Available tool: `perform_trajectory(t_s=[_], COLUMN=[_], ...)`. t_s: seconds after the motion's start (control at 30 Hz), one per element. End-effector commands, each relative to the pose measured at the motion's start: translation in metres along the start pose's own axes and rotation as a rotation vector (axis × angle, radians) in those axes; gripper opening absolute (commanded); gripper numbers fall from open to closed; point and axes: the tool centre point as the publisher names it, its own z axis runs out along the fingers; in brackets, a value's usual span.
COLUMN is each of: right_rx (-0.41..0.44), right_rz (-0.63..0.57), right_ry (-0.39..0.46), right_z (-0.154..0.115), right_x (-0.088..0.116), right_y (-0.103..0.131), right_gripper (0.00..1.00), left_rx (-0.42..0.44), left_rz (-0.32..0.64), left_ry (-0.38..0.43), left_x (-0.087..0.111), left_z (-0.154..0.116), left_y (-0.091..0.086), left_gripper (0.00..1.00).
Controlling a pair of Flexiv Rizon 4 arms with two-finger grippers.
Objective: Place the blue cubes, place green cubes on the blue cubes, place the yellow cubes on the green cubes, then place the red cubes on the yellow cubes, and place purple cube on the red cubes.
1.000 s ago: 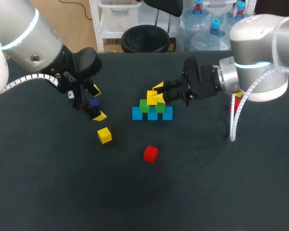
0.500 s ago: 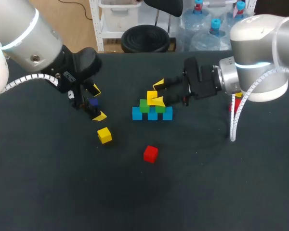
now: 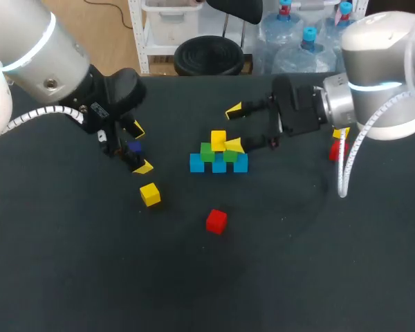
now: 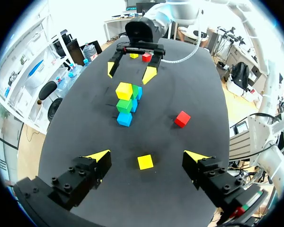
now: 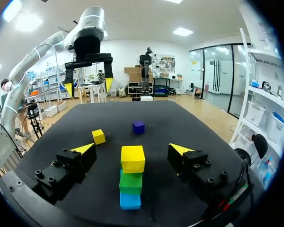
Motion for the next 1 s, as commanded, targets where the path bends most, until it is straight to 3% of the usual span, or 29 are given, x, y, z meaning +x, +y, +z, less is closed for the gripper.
perform_trajectory(t_s=[0.03,0.4,1.0], right_rx=[0.02,0.123,0.235], right_rz=[0.0,0.031,0.095], right_ry=[0.027,0.075,0.068], right_z=[-0.025,-0.089,-0.179], right_x=[-0.011,-0.008,0.052], right_y=[0.014,0.016,-0.014], right_gripper=[1.0,1.0,1.0], left_rx=[0.0,0.0,0.0], left_rz=[0.0,0.0,0.0], left_ry=[0.001,0.001,0.001], left_x=[0.0,0.0,0.0], left_z=[0.0,0.0,0.0], left_y=[0.0,0.0,0.0], left_gripper=[1.0,1.0,1.0])
